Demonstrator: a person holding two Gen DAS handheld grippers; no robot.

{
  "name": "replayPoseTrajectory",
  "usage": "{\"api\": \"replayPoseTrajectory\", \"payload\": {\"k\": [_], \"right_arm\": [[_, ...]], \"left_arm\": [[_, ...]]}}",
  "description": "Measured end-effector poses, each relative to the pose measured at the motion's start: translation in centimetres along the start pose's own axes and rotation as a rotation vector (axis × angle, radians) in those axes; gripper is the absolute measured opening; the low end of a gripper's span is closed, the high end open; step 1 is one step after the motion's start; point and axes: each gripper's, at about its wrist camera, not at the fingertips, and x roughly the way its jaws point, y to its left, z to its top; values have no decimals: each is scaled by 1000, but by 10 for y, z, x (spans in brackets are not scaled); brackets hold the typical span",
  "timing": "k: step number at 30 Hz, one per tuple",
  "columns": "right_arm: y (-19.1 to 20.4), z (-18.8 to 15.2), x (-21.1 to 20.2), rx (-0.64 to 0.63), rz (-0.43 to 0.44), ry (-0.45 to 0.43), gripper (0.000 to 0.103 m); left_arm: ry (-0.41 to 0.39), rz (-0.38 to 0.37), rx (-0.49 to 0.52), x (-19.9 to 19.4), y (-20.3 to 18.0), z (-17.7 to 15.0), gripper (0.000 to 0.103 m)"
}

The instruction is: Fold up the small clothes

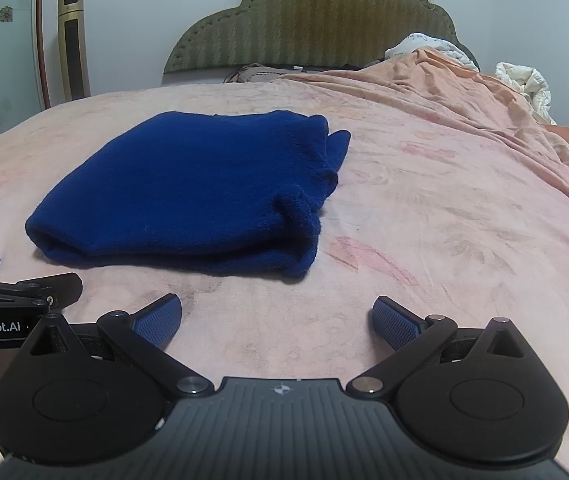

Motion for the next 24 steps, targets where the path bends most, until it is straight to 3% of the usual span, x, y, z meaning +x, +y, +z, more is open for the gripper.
{"api": "replayPoseTrajectory", "payload": {"k": [13, 20, 24], "right_arm": [[0, 0, -2, 0, -18, 0, 103], [-8, 7, -19, 62, 16, -8, 103], [-6, 13, -30, 34, 2, -32, 103]], "left_arm": [[17, 9, 15, -8, -1, 4, 103], [-17, 23, 61, -24, -7, 11, 103], [-2, 10, 53, -28, -6, 14, 103]]}}
